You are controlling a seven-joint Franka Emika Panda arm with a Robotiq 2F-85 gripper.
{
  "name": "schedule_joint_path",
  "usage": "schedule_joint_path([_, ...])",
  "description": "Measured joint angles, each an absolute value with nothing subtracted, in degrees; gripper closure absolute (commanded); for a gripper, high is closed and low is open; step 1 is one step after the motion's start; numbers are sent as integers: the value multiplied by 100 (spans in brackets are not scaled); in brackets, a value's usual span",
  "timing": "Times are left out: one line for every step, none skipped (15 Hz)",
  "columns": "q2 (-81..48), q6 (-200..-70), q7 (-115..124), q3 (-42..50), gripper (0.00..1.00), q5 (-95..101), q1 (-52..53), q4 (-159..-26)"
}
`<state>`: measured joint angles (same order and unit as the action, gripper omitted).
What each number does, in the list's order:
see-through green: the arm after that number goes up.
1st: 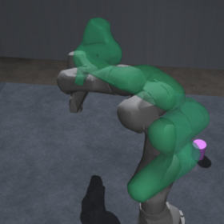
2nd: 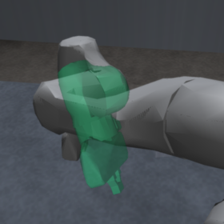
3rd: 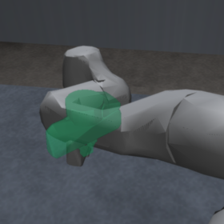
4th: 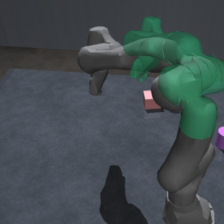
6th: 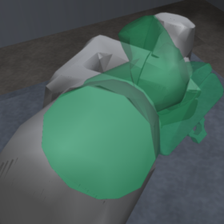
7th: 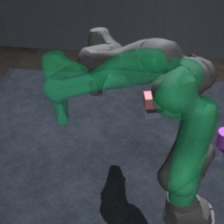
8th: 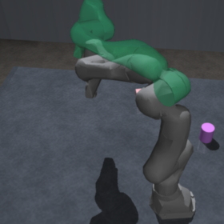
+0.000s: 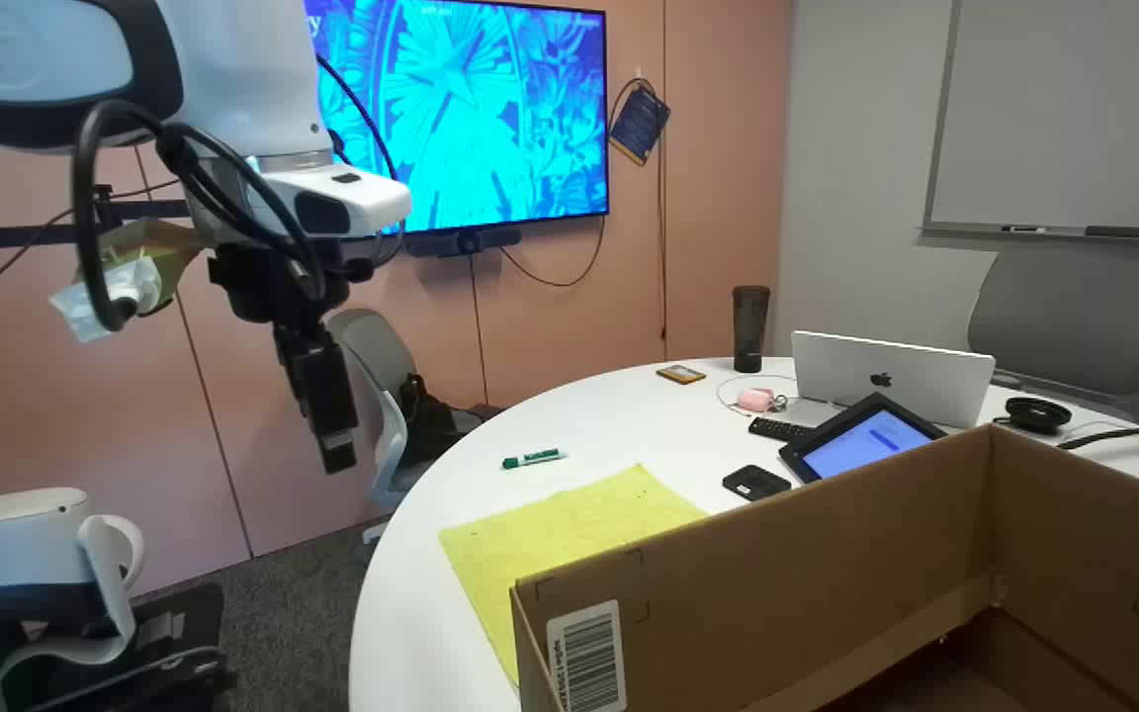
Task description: Put the marker on the towel, fold the towel twice, place the towel inside the box
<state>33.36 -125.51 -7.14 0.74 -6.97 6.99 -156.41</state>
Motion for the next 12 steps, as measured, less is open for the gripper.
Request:
schedule_joint_path([3339, -12551, -714, 74, 0, -697, 699, -15636])
schedule_joint_path([3342, -12551, -714, 74, 0, -697, 699, -15634])
schedule_joint_path([3342, -12551, -714, 74, 0, -697, 699, -15634])
schedule_joint_path([3343, -12551, -714, 74, 0, -697, 699, -15634])
schedule_joint_path([3343, -12551, -714, 74, 0, -697, 699, -15634])
schedule_joint_path([3343, -12551, -714, 74, 0, -697, 699, -15634])
schedule_joint_path([3339, -12550, -714, 74, 0, -697, 698, -15638])
schedule_joint_path([3333, -12550, -714, 72, 0, -697, 698, -15644])
schedule_joint_path([3317, -12559, -714, 61, 0, -697, 698, -15641])
schedule_joint_path([3291, -12572, -715, 44, 0, -697, 698, -15631])
schedule_joint_path([3243, -12609, -718, 17, 0, -697, 701, -15603])
schedule_joint_path([3173, -12676, -718, -25, 0, -696, 711, -15549])
